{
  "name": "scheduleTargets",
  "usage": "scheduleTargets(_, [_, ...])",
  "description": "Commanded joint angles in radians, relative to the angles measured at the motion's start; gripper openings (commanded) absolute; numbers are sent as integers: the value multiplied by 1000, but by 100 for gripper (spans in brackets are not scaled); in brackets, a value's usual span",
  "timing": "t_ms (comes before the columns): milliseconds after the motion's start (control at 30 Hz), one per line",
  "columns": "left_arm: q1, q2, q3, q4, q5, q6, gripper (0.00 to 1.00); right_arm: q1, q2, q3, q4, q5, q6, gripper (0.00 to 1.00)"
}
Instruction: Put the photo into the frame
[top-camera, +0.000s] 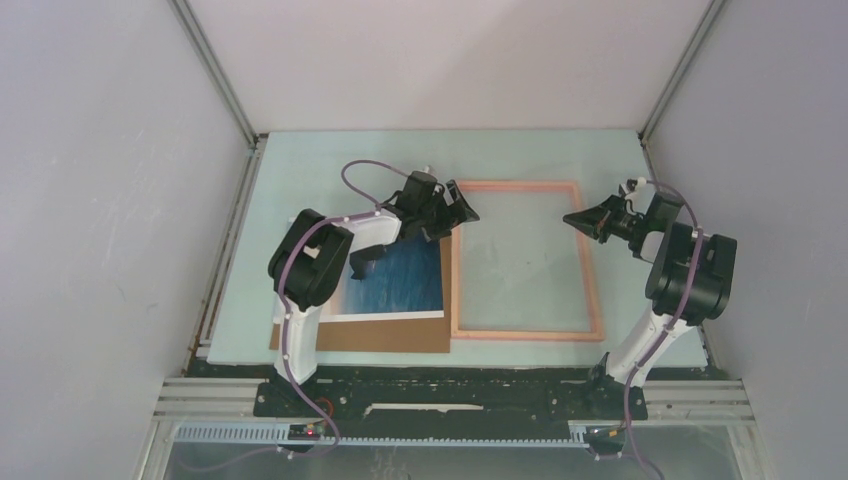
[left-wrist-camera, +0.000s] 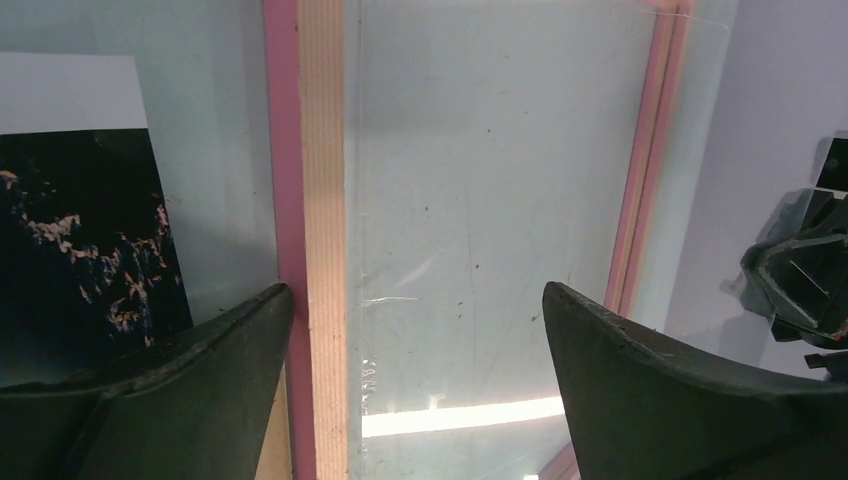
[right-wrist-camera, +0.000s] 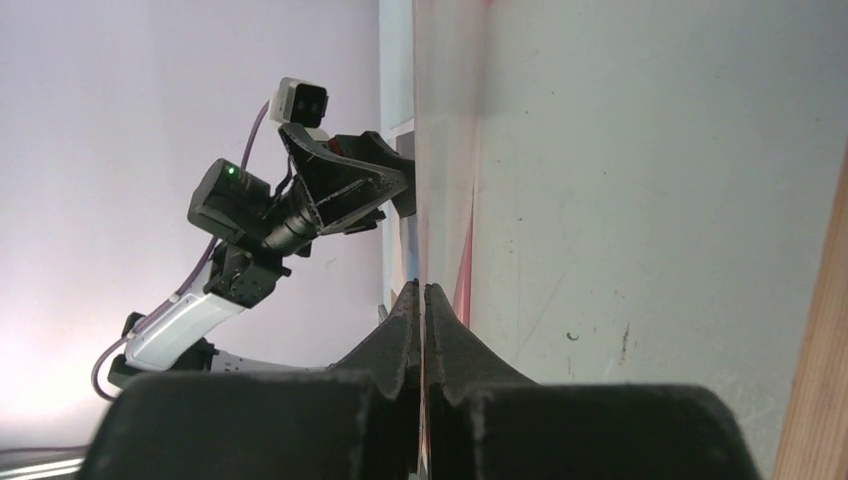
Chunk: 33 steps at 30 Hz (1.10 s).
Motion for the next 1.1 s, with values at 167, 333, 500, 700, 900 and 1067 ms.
scheduleTargets(167, [5, -68, -53, 108, 0, -40, 97, 24, -57, -9, 174, -64, 89, 0])
scheduleTargets(333, [11, -97, -90, 147, -11, -49, 98, 38, -75, -24, 218, -72, 123, 0])
scheduleTargets(500, [17, -116, -121, 172, -16, -53, 98, 41, -64, -24, 240, -68, 141, 0])
scheduleTargets(700, [19, -114, -120, 179, -8, -59, 98, 39, -36, -23, 298, -59, 179, 0])
scheduleTargets(900, [18, -111, -115, 180, -7, -59, 98, 47, 3, -20, 374, -65, 233, 0])
scheduleTargets(1067, [19, -114, -113, 179, -7, -53, 98, 48, 4, -8, 283, -52, 164, 0])
